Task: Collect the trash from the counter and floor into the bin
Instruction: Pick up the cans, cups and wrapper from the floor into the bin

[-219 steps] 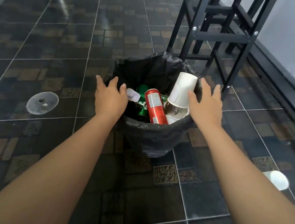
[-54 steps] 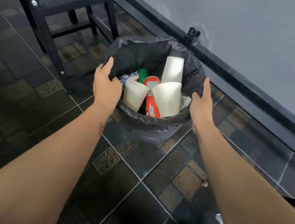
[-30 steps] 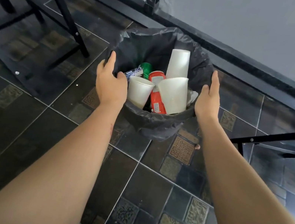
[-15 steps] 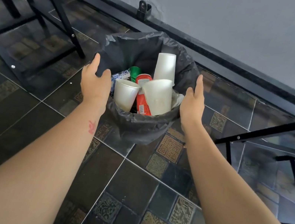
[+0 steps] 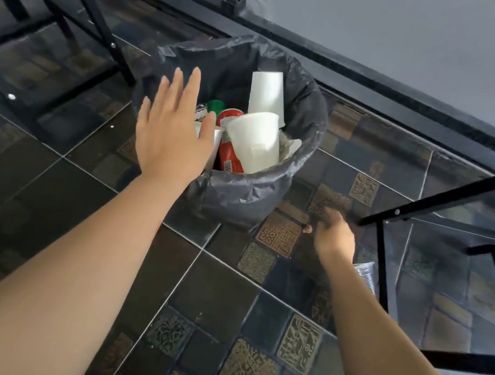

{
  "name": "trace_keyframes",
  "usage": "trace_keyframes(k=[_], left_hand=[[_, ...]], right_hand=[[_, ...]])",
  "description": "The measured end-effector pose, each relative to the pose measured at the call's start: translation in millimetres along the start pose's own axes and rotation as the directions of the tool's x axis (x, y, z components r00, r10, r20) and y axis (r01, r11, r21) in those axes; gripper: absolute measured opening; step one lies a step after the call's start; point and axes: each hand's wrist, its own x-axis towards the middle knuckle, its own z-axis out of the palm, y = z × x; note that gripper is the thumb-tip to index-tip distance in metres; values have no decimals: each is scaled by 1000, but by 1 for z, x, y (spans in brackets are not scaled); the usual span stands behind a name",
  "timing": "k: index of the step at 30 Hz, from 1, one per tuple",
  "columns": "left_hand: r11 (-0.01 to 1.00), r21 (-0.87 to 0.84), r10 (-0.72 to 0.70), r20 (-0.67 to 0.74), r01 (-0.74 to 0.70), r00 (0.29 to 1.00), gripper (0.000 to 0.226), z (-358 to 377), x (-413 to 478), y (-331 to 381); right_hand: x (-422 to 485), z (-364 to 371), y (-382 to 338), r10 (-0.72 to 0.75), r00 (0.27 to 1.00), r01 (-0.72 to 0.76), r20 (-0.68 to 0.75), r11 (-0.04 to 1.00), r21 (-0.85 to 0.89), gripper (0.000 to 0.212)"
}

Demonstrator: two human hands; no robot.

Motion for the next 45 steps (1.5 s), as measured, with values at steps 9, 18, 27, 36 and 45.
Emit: trace_keyframes(k=[9, 18, 27, 36, 45], left_hand=[[997, 54, -59, 7, 59, 998, 56, 1, -3, -3], [995, 22, -100, -14, 100, 995, 58, 3, -3, -3], [995, 7, -97, -3, 97, 995, 53, 1, -5, -2], [1000, -31, 3, 60, -1, 998, 50, -10, -14, -8], [994, 76, 72, 121, -82, 990, 55, -11, -18, -11]], right_hand=[[16, 48, 16, -134, 989, 148, 68, 944, -295, 45], [12, 52, 30, -111, 993, 99, -36, 964, -246, 24], [-10, -14, -36, -137, 859, 297, -493, 918, 263, 19], [-34, -52, -142, -616, 663, 665, -425, 746, -44, 27], [-36, -39, -116, -608, 733, 626, -305, 779, -50, 41]])
